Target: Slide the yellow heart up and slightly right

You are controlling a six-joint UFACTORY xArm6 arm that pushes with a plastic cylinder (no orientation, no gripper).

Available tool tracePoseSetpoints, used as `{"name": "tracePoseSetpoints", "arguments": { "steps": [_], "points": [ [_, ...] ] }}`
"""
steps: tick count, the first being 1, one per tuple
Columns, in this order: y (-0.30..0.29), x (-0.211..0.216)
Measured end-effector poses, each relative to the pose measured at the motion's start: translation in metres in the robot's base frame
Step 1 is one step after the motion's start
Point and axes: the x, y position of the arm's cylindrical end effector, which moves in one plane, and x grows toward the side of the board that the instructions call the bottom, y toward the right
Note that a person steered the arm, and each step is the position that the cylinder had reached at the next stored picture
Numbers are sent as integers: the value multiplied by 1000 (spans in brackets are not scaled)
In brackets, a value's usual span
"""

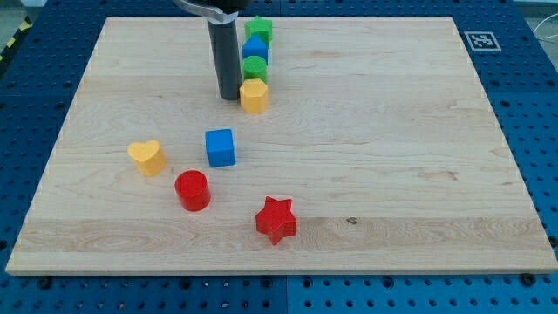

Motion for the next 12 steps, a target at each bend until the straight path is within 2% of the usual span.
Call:
{"name": "tracePoseSetpoints", "arguments": {
  "steps": [3,4,5,6,10,12],
  "points": [
    [-142,20],
    [-165,65],
    [-160,129],
    [-113,141],
    [-43,74],
    [-55,42]
  ]
}}
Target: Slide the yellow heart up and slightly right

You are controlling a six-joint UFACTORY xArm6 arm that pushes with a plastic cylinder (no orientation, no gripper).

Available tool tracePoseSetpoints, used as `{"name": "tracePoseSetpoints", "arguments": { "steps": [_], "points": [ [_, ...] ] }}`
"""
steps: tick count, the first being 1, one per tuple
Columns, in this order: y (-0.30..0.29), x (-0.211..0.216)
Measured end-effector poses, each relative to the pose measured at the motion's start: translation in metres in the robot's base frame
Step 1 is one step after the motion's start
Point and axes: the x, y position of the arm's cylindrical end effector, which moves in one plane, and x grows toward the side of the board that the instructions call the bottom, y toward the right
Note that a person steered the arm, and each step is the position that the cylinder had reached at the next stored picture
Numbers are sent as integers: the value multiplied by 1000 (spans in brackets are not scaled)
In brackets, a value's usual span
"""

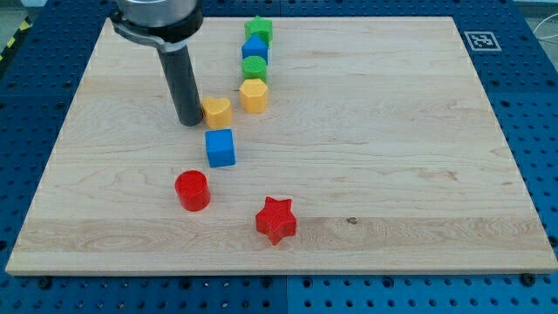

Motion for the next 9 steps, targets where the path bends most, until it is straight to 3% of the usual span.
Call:
{"name": "tracePoseSetpoints", "arguments": {
  "steps": [4,9],
  "points": [
    [24,5],
    [32,-22]
  ]
}}
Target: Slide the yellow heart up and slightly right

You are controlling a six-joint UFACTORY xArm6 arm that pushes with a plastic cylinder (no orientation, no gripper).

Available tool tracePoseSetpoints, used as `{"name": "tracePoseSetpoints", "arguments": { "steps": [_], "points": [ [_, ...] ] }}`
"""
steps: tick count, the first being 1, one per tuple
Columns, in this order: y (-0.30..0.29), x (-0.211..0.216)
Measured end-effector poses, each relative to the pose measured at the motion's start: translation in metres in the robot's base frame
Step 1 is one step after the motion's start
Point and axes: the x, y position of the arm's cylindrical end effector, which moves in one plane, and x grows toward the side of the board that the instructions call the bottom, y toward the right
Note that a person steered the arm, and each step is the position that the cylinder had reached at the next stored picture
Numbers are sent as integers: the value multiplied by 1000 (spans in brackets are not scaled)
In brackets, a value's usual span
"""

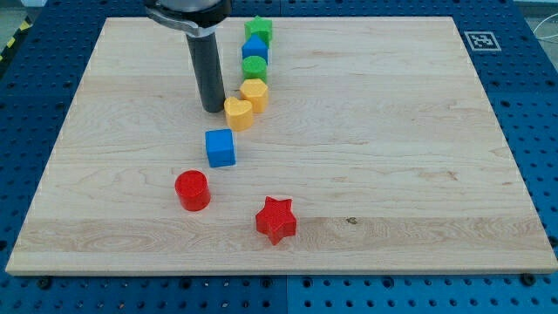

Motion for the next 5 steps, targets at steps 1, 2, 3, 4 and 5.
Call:
{"name": "tracePoseSetpoints", "arguments": {
  "steps": [1,2,3,4,5],
  "points": [
    [0,0],
    [0,4],
    [0,5],
    [1,11],
    [6,16]
  ]
}}
